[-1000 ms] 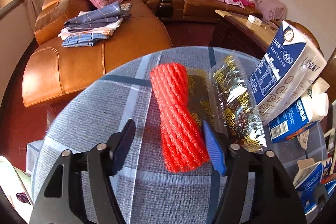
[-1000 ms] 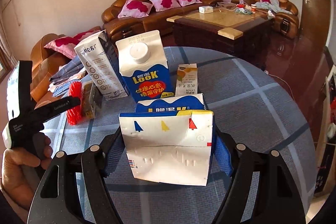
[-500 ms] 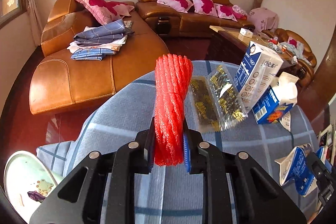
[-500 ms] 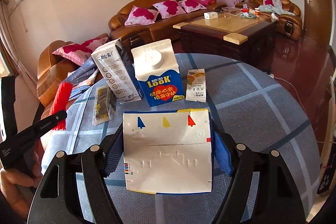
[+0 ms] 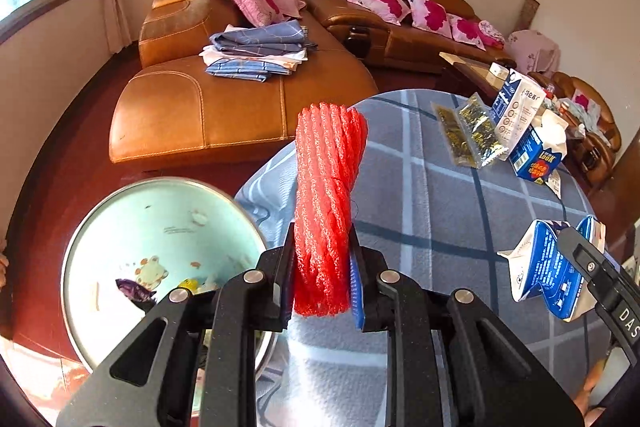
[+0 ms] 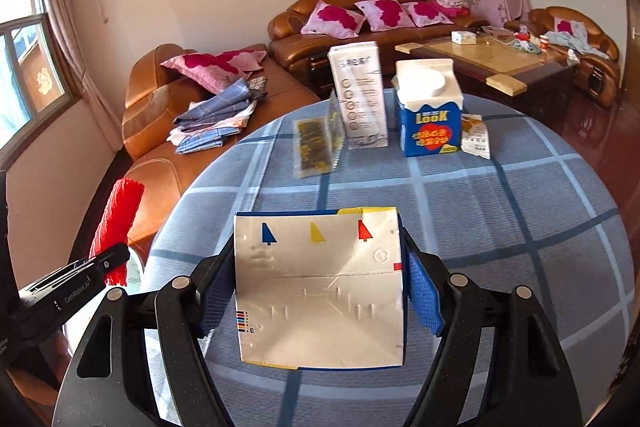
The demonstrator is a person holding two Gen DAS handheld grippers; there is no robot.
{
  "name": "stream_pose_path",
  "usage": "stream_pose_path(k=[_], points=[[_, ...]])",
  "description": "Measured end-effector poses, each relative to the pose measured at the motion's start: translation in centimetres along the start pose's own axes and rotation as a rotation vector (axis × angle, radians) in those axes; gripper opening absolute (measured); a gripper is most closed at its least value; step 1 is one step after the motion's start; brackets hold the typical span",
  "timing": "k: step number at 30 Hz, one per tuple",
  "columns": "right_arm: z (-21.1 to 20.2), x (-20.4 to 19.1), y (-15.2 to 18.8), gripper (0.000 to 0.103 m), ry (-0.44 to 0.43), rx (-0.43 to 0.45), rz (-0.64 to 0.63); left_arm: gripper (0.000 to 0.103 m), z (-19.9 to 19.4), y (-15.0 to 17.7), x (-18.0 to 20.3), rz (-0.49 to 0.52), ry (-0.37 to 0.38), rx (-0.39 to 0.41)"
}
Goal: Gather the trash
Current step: 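Carry the red mesh net and white carton over the bucket with both tools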
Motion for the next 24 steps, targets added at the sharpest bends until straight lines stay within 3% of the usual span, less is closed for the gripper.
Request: stream_pose_path(k=[10,24], points=[[-0.1,-8.0,2.8,0.074,-0.067,-0.014,-0.12,0.021,-2.3,4.2,-7.7,-0.088,-0.064,0.012],[0.8,-15.9,5.9,0.074,-0.128,-0.054,-0.281,0.021,-2.4,6.8,-14.3,-0.183,-0.1,-0.013]])
Point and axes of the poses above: each gripper's, at about its wrist camera, not at the fingertips, and z roughly the way its jaws point, x to its right, y to its underside, the point moved 7 cm from there along z, roughly the way its jaws point, and after that the axes turned 13 degrees about -x, right-handed, at the moved point
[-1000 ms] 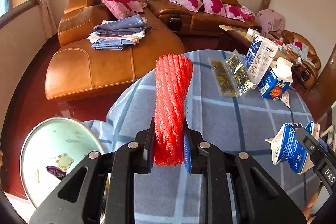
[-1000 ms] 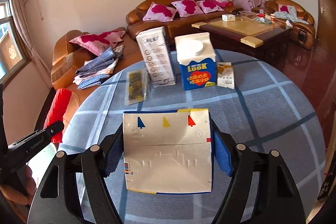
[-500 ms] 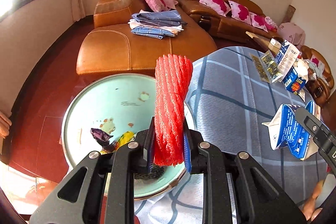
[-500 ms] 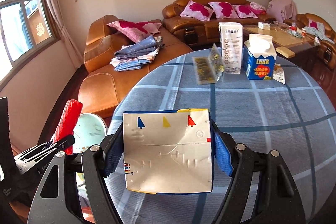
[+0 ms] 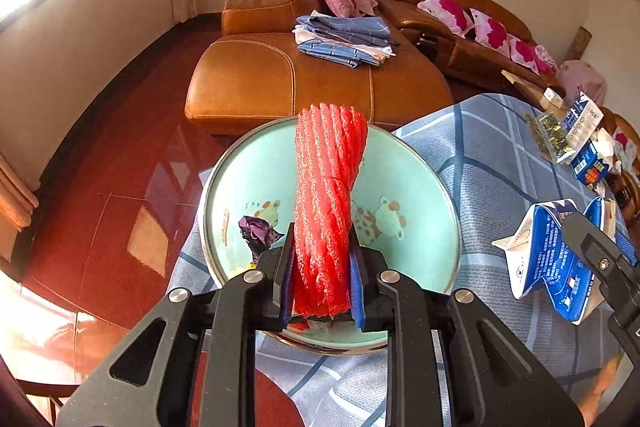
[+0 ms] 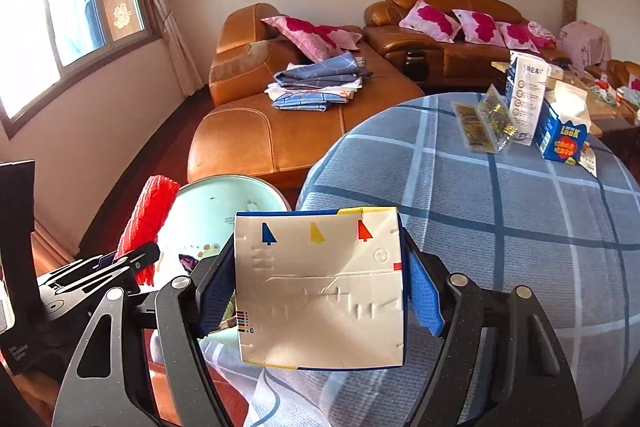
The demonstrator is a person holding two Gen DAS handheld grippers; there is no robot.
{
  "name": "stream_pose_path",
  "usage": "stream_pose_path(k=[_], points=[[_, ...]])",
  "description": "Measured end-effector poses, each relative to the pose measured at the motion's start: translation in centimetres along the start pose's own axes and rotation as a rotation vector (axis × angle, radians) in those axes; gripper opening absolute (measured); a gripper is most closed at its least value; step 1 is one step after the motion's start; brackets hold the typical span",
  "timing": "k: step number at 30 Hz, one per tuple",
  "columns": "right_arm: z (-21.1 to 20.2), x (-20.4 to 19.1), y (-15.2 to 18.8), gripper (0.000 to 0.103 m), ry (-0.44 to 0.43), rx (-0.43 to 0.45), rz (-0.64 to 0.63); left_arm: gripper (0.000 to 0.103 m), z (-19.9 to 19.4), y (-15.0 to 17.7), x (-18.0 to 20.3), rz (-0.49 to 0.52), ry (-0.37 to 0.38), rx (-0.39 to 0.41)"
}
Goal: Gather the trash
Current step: 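Carry the red mesh net and white carton over the bucket with both tools, then open the left tool to drop the red mesh net into the bucket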
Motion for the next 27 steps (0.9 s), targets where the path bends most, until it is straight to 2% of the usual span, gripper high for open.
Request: stream_pose_path(k=[12,27], points=[[1.6,-2.4,-0.6,0.074,-0.018,-0.019,-0.035,0.021,2.1,-0.1,-1.6,-0.032,-0.01,-0.04],[2.3,-3.0,-1.0,0.074,-0.026,-0.029,-0.043,0.021,4.1,-0.8,-1.7,-0.047,-0.013,-0.076]])
Point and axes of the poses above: each gripper's, at about its wrist camera, not at the fingertips, and z roughly the way its jaws point, x to its right, y to its underside, the point moved 7 cm from there along z, roughly the way its jaws point, and after that the axes turned 13 degrees about -x, right-handed, at the moved point
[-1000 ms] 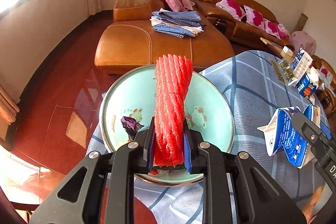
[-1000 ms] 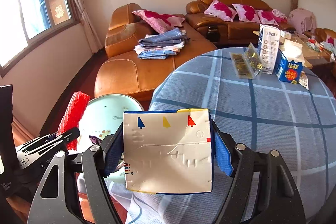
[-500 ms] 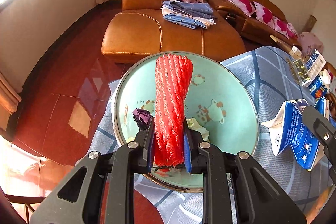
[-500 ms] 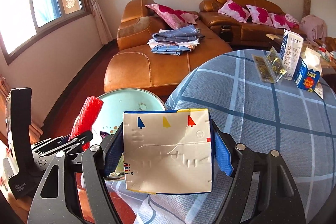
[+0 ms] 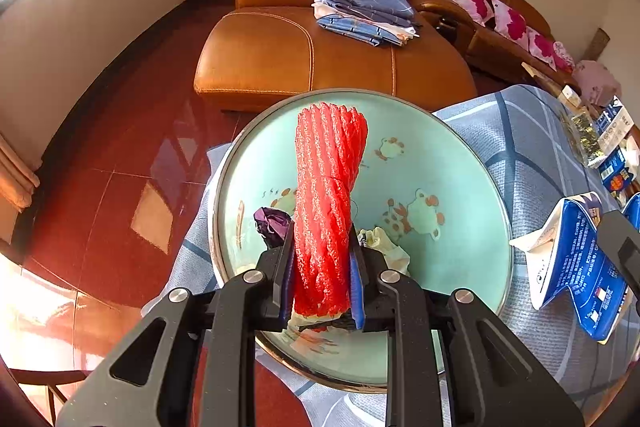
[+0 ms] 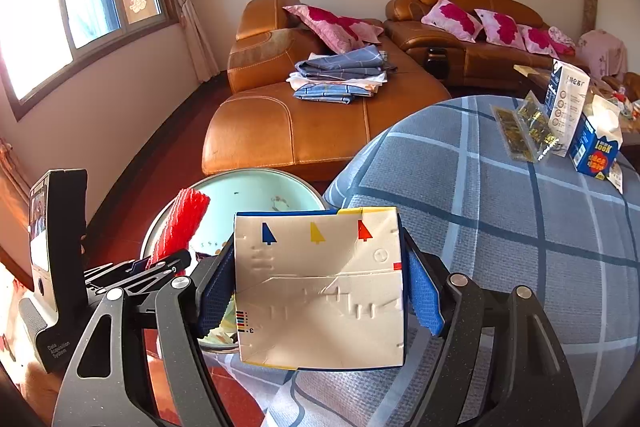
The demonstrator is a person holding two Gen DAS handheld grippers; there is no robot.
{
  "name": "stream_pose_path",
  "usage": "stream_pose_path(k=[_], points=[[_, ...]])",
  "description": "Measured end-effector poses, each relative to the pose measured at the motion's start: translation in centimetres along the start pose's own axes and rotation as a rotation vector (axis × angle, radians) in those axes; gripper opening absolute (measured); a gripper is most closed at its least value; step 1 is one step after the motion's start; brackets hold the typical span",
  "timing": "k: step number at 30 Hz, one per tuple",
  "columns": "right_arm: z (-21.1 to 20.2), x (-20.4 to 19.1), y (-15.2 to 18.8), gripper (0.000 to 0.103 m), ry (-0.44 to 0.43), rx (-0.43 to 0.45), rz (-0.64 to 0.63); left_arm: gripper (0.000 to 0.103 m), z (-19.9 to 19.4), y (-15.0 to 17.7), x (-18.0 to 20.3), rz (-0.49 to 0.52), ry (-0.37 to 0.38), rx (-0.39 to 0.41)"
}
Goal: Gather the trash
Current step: 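Open the left tool to drop the red mesh net into the bucket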
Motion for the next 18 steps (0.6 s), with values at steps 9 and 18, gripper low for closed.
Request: stream_pose_path(k=[9,18], points=[[0.0,-0.1,0.0,0.074,-0.002,-0.001,0.001,0.021,0.7,-0.7,0.2,0.008,0.007,-0.011],[-0.1,-0.2,-0.5,0.074,-0.002,0.004,0.003,0.032,1.3,-1.3,0.1,0.014,-0.02,-0.024]])
Point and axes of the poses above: each gripper's, at about its wrist camera, not at the fingertips, and z roughly the way its jaws point, x to its right, y to its underside, the point moved 7 cm from there along z, roughly the way its jaws point, and after that the axes turned 13 degrees about -x, right-handed, at the moved point
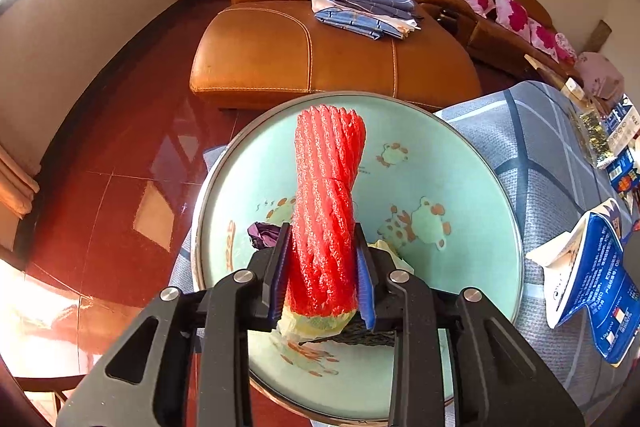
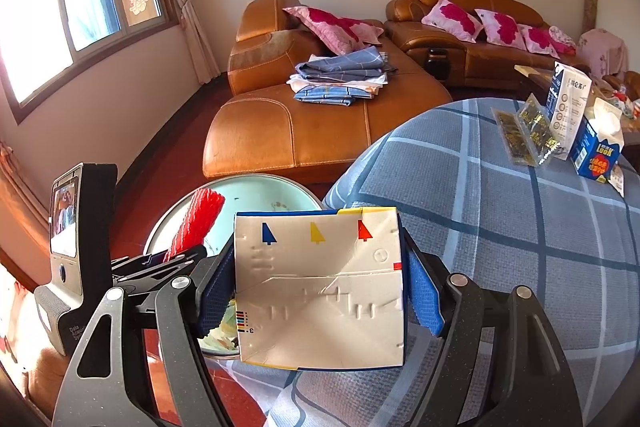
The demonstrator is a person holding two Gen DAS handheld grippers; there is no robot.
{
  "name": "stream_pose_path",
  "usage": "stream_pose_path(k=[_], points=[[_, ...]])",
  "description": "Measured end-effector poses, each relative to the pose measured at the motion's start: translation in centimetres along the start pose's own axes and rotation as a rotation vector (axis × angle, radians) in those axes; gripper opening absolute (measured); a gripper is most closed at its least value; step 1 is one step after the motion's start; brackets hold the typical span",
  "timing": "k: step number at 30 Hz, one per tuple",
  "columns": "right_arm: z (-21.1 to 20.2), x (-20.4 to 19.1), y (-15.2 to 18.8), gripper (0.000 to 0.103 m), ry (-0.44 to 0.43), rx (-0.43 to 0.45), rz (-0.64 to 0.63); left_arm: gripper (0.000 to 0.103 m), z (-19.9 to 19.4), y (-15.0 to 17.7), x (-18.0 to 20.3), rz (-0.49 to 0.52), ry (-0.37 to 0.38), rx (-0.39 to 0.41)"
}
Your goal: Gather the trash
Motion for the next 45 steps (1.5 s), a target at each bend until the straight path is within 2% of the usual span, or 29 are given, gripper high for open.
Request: stream_pose_path(k=[1,3,4,11,20,25,36,40,43,45], points=[[0.1,-0.1,-0.1,0.074,0.0,-0.001,-0.001,0.034,-0.1,0.0,-0.1,0.0,-0.001,0.003],[0.2,-0.2,-0.1,0.074,-0.003,-0.004,-0.002,0.049,-0.4,0.2,-0.3,0.001,-0.011,0.014],[0.3,-0.3,-0.1,0.074,-0.004,-0.005,-0.004,0.049,-0.6,0.2,-0.4,0.002,-0.017,0.021],[0.5,-0.7,-0.4,0.074,-0.014,-0.006,-0.011,0.05,-1.1,0.3,-1.5,-0.032,-0.016,0.028],[1.3,-1.7,-1.2,0.074,-0.034,-0.005,-0.034,0.056,-2.3,0.6,-3.1,-0.069,-0.047,0.055],[2.8,-3.0,-1.7,0.074,-0.05,-0.042,-0.048,0.057,-2.2,0.8,-5.0,-0.121,-0.045,0.042],[7.5,-4.9,-2.8,0.074,-0.08,-0.141,-0.068,0.057,-2.0,0.6,-6.0,-0.157,-0.048,0.037],[9.4,-4.6,-3.3,0.075,-0.129,-0.174,-0.026,0.057,-1.8,0.6,-5.8,-0.155,-0.044,0.032],[9.4,-4.5,-3.8,0.075,-0.165,-0.164,-0.009,0.057,-1.6,0.6,-5.8,-0.154,-0.042,0.028],[8.8,-4.3,-3.8,0.075,-0.16,-0.139,-0.012,0.057,-1.5,0.6,-6.0,-0.157,-0.039,0.025]])
Point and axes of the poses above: each gripper's, at about its wrist camera, not at the fingertips, and z roughly the way its jaws point, x to its right, y to its underside, the point moved 7 cm from there along z, roughly the way its jaws point, and after that the axes turned 13 degrees about -x, right-handed, at the moved point
